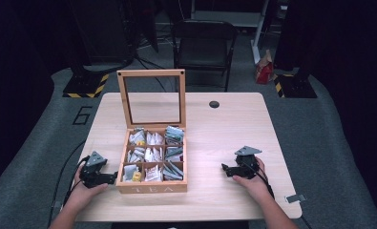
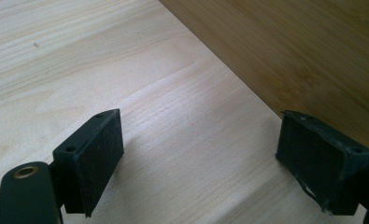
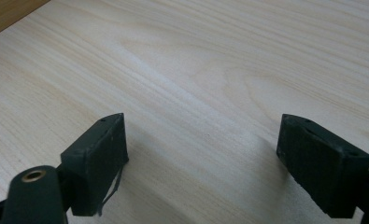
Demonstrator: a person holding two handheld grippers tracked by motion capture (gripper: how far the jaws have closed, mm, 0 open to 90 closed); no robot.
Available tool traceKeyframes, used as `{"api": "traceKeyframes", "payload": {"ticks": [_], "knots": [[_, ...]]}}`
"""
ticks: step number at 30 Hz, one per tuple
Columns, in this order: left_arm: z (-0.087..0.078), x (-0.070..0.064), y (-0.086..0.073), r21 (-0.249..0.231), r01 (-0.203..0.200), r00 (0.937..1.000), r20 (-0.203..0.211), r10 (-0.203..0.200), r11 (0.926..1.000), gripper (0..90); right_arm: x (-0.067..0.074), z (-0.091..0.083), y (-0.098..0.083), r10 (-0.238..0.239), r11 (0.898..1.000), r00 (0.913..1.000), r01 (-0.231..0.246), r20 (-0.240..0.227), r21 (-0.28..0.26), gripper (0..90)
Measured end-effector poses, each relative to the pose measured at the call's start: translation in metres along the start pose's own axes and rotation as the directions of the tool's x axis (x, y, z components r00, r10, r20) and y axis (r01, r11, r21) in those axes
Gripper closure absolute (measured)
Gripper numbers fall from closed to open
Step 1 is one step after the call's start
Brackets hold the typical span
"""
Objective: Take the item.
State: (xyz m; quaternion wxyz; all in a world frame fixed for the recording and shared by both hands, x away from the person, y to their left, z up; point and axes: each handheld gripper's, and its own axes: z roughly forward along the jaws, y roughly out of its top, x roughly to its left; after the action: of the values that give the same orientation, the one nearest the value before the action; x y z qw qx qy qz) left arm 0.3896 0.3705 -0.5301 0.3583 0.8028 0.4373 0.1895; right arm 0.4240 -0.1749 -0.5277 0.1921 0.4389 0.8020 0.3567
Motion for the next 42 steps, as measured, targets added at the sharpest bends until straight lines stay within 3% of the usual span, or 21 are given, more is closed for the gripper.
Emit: {"api": "traceKeyframes", "payload": {"ticks": [3, 11, 18, 19, 30, 33, 38, 42], "knots": [[0.0, 0.0, 0.0, 0.001, 0.0, 1.0, 0.0, 0.0, 1.0, 14.2, 0.0, 0.0, 0.0, 0.002, 1.0, 1.0, -0.002, -0.004, -0.003, 16.0], [0.0, 0.0, 0.0, 0.0, 0.0, 1.0, 0.0, 0.0, 1.0, 14.2, -0.001, -0.004, 0.002, 0.002, 1.0, 1.0, -0.002, 0.003, 0.002, 27.1], [0.0, 0.0, 0.0, 0.0, 0.0, 1.0, 0.0, 0.0, 1.0, 14.2, 0.004, -0.015, 0.01, 0.03, 0.999, 0.9995, -0.03, -0.008, -0.028, 30.9], [0.0, 0.0, 0.0, 0.0, -0.001, 1.0, 0.0, 0.001, 1.0, 14.2, 0.004, -0.017, 0.011, 0.015, 0.999, 0.9998, -0.015, -0.009, -0.032, 31.9], [0.0, 0.0, 0.0, 0.0, 0.0, 1.0, 0.0, 0.0, 1.0, 14.1, 0.012, -0.024, 0.017, 0.017, 0.999, 0.9997, -0.018, -0.016, -0.047, 33.3], [0.0, 0.0, 0.0, 0.0, 0.0, 1.0, 0.0, 0.0, 1.0, 14.2, 0.013, -0.026, 0.019, -0.001, 0.998, 0.9999, 0.0, -0.016, -0.058, 35.6], [0.0, 0.0, 0.0, 0.0, 0.0, 1.0, 0.0, 0.0, 1.0, 14.2, 0.016, -0.029, 0.021, 0.012, 0.999, 0.9995, -0.013, -0.03, -0.046, 37.1], [0.0, 0.0, 0.0, 0.0, -0.001, 1.0, -0.001, 0.001, 1.0, 14.2, 0.019, -0.032, 0.025, -0.004, 0.999, 0.9991, 0.002, -0.043, -0.043, 37.0]]}}
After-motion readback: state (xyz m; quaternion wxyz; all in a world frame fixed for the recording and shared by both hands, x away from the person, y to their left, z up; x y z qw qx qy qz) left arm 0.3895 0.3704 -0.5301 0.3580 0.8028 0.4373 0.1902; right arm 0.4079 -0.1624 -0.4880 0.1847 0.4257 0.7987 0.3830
